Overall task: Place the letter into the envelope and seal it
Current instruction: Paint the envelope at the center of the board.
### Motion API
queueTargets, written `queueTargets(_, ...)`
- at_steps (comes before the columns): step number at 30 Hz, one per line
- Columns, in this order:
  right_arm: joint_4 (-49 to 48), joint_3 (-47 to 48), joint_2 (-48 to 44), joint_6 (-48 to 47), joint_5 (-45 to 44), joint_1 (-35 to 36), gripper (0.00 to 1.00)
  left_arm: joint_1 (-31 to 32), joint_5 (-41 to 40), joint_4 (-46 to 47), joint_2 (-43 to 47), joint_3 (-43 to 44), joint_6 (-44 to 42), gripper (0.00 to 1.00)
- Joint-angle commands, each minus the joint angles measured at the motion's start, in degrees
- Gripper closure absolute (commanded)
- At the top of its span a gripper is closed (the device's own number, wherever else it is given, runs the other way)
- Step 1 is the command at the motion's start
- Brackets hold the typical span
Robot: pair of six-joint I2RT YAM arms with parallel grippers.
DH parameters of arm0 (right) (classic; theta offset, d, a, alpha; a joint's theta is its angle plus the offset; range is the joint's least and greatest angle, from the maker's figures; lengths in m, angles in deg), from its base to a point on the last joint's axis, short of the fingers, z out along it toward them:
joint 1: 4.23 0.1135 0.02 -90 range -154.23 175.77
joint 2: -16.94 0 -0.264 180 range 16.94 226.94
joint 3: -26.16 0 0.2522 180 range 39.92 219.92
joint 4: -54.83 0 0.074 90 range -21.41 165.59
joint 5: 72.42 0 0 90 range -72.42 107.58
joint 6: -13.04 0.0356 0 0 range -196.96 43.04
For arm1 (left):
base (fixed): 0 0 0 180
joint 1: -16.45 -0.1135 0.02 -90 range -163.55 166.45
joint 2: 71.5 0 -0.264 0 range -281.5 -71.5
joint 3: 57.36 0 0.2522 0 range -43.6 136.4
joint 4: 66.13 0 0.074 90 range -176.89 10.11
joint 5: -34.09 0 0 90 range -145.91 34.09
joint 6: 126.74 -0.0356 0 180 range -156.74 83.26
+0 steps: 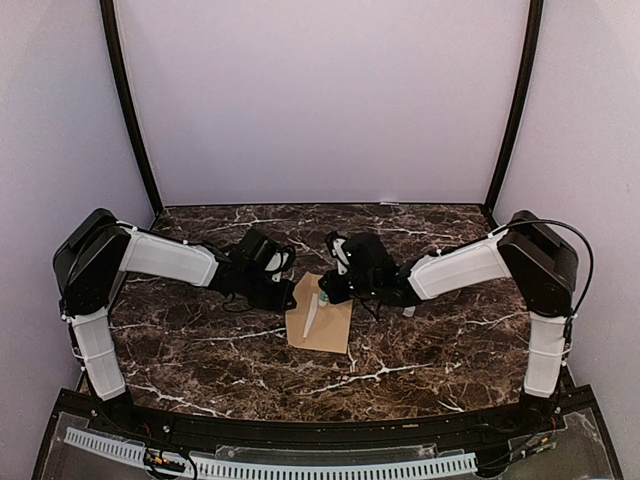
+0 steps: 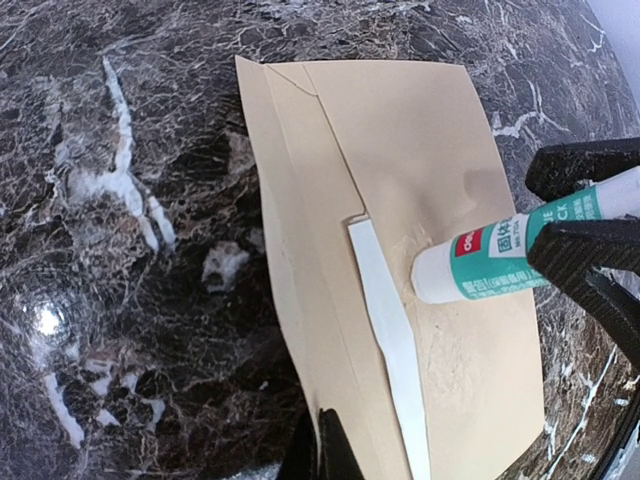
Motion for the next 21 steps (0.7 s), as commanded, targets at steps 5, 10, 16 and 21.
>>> queueTargets(5, 3.1, -2.2, -1.5, -0.6, 2.4, 1.6, 1.0, 0.4, -0.6, -1.1, -0.2, 1.2, 0.8, 1.0)
queueTargets(10, 3.1, -2.8, -1.7, -0.3, 2.7, 2.0, 1.0, 0.4, -0.5, -1.0, -0.2, 1.3, 0.8, 1.0)
queueTargets(16, 3.7, -3.1, -2.0, -0.1, 2.7, 2.5, 1.0, 0.4, -0.5, -1.0, -0.2, 1.4, 0.8, 1.0)
queueTargets(21, 4.3, -3.2, -2.3, -0.4, 3.1, 2.9, 1.0, 0.4, -0.6, -1.2, -0.2, 1.4, 0.7, 1.0)
